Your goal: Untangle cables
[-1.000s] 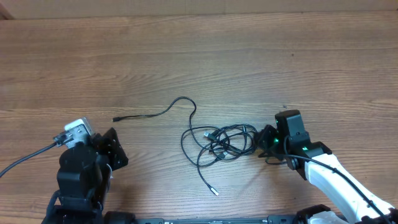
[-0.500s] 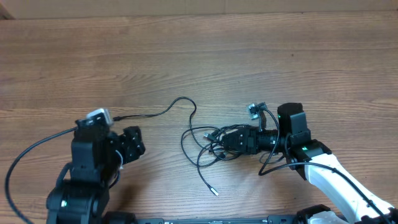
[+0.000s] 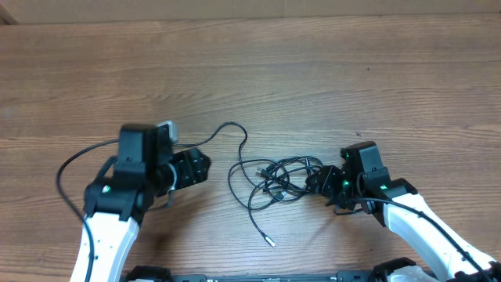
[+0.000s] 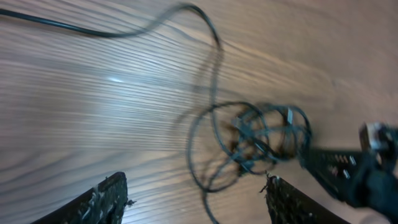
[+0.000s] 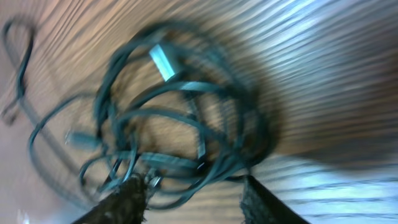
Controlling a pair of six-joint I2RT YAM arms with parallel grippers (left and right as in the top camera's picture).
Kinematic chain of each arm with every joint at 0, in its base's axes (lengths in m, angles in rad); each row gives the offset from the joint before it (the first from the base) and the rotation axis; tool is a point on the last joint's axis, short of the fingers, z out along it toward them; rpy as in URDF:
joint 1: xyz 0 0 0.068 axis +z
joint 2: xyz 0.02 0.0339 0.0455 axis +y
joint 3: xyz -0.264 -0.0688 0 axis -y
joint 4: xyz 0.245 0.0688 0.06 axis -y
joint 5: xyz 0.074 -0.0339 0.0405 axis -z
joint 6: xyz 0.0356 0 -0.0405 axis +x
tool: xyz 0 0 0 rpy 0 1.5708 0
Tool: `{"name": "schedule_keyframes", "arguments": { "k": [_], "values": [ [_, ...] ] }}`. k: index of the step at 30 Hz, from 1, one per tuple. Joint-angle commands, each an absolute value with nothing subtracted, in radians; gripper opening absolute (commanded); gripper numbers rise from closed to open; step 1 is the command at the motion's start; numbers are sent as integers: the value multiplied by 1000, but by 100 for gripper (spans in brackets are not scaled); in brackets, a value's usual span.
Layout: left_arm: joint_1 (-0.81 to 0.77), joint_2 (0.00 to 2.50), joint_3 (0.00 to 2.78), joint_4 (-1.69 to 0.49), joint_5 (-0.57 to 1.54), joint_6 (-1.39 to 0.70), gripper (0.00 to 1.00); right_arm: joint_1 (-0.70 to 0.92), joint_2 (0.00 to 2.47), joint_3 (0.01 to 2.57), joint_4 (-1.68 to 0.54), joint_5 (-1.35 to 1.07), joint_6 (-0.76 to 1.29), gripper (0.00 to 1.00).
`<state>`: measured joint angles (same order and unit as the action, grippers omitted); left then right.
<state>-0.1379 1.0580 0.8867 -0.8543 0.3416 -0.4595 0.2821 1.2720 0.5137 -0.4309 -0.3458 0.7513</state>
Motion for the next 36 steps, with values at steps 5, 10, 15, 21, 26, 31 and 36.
{"name": "schedule_keyframes", "arguments": {
  "k": [5,10,15,21,26,31,36],
  "values": [
    [-259,1177,898,-775,435,-399,71,281,1271,517,-366,-197,778,35],
    [-302,1224,898,-744,434,-400,71,281,1283,517,-359,-141,743,32],
    [-303,1229,898,-744,436,-400,72,289,1365,517,-299,-146,727,32],
    [-303,1229,898,-747,438,-400,72,292,1423,517,-207,-248,643,28],
    [-303,1229,898,-747,438,-400,73,295,1423,517,-144,-435,506,14],
    [-303,1229,898,-749,439,-400,73,295,1423,517,-27,-710,390,4],
    [-303,1229,898,-762,440,-376,75,284,1422,518,197,-1055,392,4]
  ]
}}
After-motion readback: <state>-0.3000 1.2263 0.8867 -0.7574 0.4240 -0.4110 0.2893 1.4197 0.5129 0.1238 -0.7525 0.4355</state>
